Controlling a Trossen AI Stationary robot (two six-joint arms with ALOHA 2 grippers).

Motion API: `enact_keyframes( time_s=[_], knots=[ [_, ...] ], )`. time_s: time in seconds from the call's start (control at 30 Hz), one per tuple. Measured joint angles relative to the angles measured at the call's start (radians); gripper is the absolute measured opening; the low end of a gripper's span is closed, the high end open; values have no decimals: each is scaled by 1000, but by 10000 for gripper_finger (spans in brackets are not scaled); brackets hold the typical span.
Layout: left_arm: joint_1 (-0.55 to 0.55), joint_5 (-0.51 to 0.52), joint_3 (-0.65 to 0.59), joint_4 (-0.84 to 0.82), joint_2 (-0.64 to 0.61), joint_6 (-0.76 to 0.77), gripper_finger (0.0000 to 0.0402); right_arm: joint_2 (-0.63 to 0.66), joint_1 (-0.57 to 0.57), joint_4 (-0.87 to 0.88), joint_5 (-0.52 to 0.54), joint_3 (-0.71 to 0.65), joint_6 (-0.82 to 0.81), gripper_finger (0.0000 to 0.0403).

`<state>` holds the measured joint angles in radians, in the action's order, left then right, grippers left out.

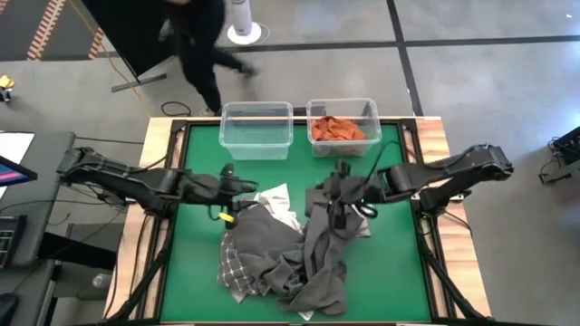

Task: Sort towels by color in basket
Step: Put the white microfiber towel into the left transparent bin

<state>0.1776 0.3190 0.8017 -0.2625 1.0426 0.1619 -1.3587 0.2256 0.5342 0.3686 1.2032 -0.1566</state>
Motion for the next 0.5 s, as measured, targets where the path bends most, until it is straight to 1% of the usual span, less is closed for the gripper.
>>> enact_keyframes(
  time_s=[0.1, 0.2, 0.27, 0.4, 0.5],
  knots=[
    [-39, -10, 107, -150, 105, -8, 160, 0, 25, -66, 49, -83, -2, 249],
    [-103, -98, 178, -268, 200, 0, 160, 6, 48, -87, 101, -134, -17, 249],
    [-148, -147, 208, -309, 255, 17, 160, 17, 59, -86, 121, -158, -27, 249],
    [-227, -236, 255, -337, 344, 50, 160, 47, 79, -120, 157, -196, -29, 249],
    [-262, -270, 276, -394, 415, 53, 160, 82, 91, -128, 162, -217, -29, 249]
  ],
)
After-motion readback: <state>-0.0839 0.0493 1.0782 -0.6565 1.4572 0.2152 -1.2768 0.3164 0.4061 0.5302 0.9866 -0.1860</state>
